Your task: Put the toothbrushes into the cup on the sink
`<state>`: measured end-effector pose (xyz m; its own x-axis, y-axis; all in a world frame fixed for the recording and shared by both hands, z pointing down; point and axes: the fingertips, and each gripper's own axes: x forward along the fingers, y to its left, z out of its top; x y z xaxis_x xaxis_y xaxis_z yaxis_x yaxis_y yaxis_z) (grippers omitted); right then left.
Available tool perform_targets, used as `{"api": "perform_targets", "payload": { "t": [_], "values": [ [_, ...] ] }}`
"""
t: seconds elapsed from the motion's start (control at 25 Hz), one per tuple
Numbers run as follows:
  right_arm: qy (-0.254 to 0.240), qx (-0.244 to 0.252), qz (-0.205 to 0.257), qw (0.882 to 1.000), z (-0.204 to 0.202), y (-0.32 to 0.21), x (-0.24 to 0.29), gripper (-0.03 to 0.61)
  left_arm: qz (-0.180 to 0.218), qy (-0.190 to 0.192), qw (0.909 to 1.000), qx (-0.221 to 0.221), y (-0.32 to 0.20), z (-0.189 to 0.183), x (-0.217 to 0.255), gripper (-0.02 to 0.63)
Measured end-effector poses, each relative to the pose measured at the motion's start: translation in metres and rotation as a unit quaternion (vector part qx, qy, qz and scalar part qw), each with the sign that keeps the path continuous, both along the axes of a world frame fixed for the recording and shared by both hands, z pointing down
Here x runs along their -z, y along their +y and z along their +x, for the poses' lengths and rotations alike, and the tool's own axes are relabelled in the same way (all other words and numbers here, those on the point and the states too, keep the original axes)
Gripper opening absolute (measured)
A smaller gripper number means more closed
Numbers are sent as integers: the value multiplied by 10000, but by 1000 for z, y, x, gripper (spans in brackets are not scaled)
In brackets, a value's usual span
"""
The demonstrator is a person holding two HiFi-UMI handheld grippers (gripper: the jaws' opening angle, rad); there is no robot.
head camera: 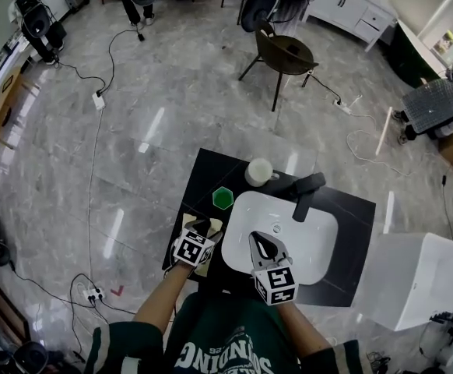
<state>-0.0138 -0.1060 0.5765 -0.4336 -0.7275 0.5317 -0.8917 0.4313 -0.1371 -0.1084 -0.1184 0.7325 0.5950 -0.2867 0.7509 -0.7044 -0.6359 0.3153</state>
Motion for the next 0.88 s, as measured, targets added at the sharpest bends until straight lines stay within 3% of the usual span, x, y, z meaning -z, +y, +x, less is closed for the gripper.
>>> {"api": "perform_targets", "payload": {
  "t": [0.56,0.88],
  "values": [
    [11,-459,12,9989,34,11,3,41,-963,-494,9939,-225,-13,-2,-22,234],
    [22,-542,34,9985,39,22,7,41,-977,-670,9922,-392,-9,-3,-19,117]
  ]
}}
